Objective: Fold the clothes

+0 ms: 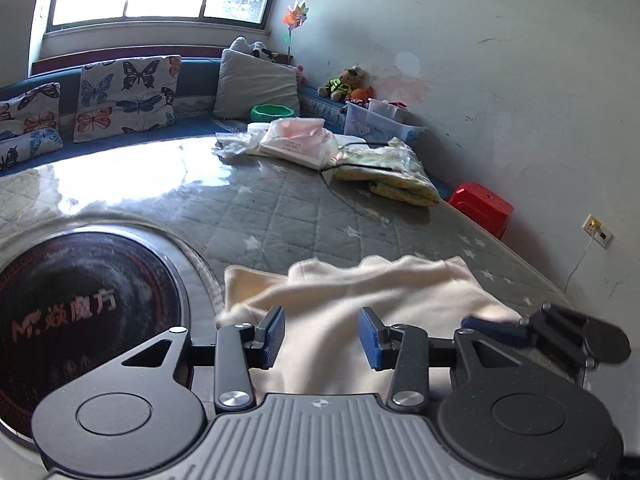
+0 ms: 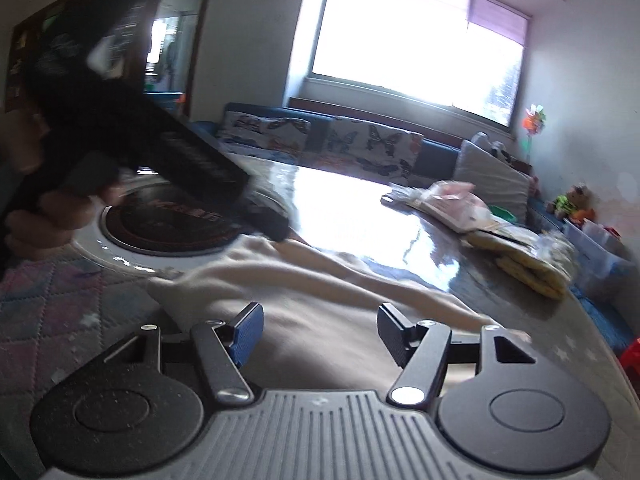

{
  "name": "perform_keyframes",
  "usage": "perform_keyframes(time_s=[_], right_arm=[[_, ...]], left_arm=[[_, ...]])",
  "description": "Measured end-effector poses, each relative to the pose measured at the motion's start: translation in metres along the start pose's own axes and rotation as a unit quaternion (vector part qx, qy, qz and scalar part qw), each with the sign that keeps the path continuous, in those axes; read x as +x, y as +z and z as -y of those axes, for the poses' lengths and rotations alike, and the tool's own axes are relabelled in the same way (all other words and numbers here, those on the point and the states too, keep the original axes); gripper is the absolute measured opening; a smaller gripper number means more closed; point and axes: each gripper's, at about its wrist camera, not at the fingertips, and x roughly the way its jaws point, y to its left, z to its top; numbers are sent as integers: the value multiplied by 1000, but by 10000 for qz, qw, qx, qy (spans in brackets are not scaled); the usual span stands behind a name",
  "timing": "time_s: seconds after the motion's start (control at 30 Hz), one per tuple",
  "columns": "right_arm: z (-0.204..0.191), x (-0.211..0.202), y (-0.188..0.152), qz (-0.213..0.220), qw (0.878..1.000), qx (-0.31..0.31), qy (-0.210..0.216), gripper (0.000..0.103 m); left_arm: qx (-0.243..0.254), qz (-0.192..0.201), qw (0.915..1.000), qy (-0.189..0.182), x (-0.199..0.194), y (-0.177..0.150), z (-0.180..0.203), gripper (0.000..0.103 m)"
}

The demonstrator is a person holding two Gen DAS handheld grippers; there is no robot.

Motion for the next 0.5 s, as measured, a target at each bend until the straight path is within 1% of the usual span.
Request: perform_keyframes(time_s=[0.13, 0.33, 0.4, 0.5], right_arm=[[26, -9, -15, -216, 9985, 358, -363, 65], [44, -25, -34, -503, 9949, 711, -510, 67], [44, -31, -38, -528, 9943, 745, -542, 67], [42, -34, -26, -342, 9953, 778, -473, 67]], left_arm=[[28, -128, 9999, -61, -4, -20, 8, 44], [-54, -303, 9995, 3, -6, -40, 8, 44], [-79, -307, 9995, 23, -7, -43, 8, 44], [-122, -258, 9996, 42, -11, -43, 9, 45]])
